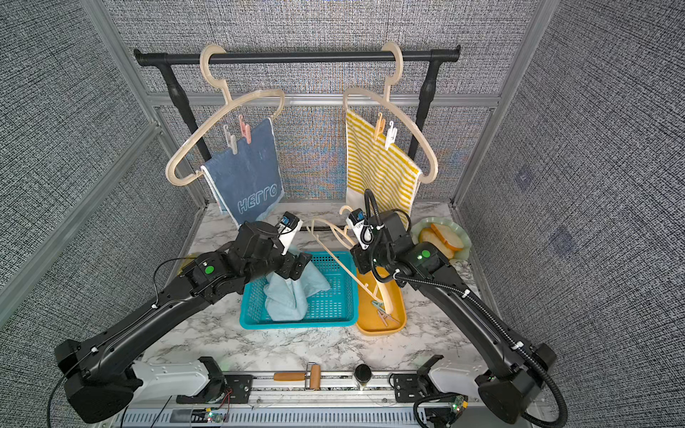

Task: Remove the clothespins securing towels to the hanger
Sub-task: Place the towel in the basket.

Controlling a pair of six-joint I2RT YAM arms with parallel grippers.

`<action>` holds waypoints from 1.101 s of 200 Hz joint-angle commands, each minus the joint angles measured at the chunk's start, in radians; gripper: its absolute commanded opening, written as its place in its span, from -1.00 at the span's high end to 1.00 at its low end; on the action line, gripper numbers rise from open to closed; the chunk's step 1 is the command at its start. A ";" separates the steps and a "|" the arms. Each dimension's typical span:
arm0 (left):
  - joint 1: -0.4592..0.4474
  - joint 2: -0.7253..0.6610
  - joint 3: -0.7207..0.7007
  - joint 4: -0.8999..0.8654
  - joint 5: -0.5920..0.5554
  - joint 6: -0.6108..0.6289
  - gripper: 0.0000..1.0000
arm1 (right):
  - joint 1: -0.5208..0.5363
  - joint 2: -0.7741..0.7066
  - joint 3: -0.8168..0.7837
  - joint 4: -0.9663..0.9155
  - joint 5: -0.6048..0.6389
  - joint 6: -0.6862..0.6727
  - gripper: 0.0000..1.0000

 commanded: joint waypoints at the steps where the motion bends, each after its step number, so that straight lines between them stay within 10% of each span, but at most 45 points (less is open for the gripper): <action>1: 0.006 0.010 0.034 0.011 0.082 -0.048 -0.75 | 0.036 -0.023 -0.072 0.168 -0.032 0.052 1.00; 111: 0.009 0.093 0.163 -0.054 0.177 -0.158 -0.73 | 0.144 0.006 -0.223 0.486 -0.028 0.108 0.85; 156: 0.009 0.040 0.105 -0.003 0.097 -0.040 -0.73 | 0.133 -0.018 -0.111 0.318 0.004 -0.002 1.00; 220: 0.009 -0.045 0.009 0.236 0.262 0.225 -0.56 | 0.126 -0.006 0.079 0.033 -0.214 -0.090 1.00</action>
